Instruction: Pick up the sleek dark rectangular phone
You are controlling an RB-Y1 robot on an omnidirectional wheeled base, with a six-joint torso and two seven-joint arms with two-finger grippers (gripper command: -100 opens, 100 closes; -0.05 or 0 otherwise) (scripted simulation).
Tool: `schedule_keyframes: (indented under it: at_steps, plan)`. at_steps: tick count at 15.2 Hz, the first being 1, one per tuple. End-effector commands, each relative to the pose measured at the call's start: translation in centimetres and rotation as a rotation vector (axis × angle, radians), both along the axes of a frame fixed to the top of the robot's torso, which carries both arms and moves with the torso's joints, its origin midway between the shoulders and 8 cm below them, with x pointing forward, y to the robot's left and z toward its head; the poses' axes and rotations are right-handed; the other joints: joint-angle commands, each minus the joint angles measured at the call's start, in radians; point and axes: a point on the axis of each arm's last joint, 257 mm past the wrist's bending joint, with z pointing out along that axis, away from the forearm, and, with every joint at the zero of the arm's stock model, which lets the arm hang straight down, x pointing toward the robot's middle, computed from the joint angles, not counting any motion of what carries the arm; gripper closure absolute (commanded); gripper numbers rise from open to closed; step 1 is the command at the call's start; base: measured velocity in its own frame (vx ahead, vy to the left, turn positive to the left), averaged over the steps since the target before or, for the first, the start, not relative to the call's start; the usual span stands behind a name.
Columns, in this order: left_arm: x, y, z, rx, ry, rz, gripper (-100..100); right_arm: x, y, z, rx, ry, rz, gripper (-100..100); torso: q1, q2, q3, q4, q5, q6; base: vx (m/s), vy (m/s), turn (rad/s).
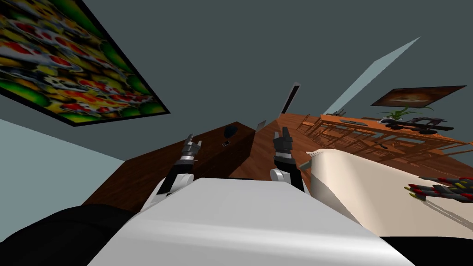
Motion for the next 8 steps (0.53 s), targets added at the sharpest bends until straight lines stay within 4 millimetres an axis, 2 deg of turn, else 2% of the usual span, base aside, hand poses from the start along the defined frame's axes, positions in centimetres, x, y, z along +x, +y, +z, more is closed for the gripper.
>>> schedule_keyframes:
  at_steps: [1,2,4,5,7,8]
  plan:
    - [0.1,0.5,-0.8,-0.005,0.032,0.007,-100,0.0,0.0,0.0,0.0,0.0,0.0,0,0.0,0.0,0.0,0.0,0.0,0.0,0.025,-0.021,-0.018]
    - [0.0,1.7,-1.3,-0.009,0.068,0.02,-100,0.0,0.0,0.0,0.0,0.0,0.0,0,0.0,0.0,0.0,0.0,0.0,0.0,0.031,-0.027,-0.11]
    - [0.0,1.8,-1.8,-0.012,0.086,0.023,-100,0.0,0.0,0.0,0.0,0.0,0.0,0,0.0,0.0,0.0,0.0,0.0,0.0,0.027,-0.025,-0.092]
    - [-0.2,3.0,-2.3,-0.019,0.117,0.037,-100,0.0,0.0,0.0,0.0,0.0,0.0,0,0.0,0.001,0.0,0.0,0.0,0.0,0.03,-0.031,-0.145]
    - [-0.1,3.1,-2.9,-0.024,0.141,0.042,-100,0.0,0.0,0.0,0.0,0.0,0.0,0,0.0,0.0,0.0,0.0,0.0,0.0,0.03,-0.025,-0.089]
    - [-0.5,4.4,-3.3,-0.033,0.173,0.058,-100,0.0,0.0,0.0,0.0,0.0,0.0,0,0.0,0.0,0.0,0.0,0.0,0.0,0.033,-0.029,-0.126]
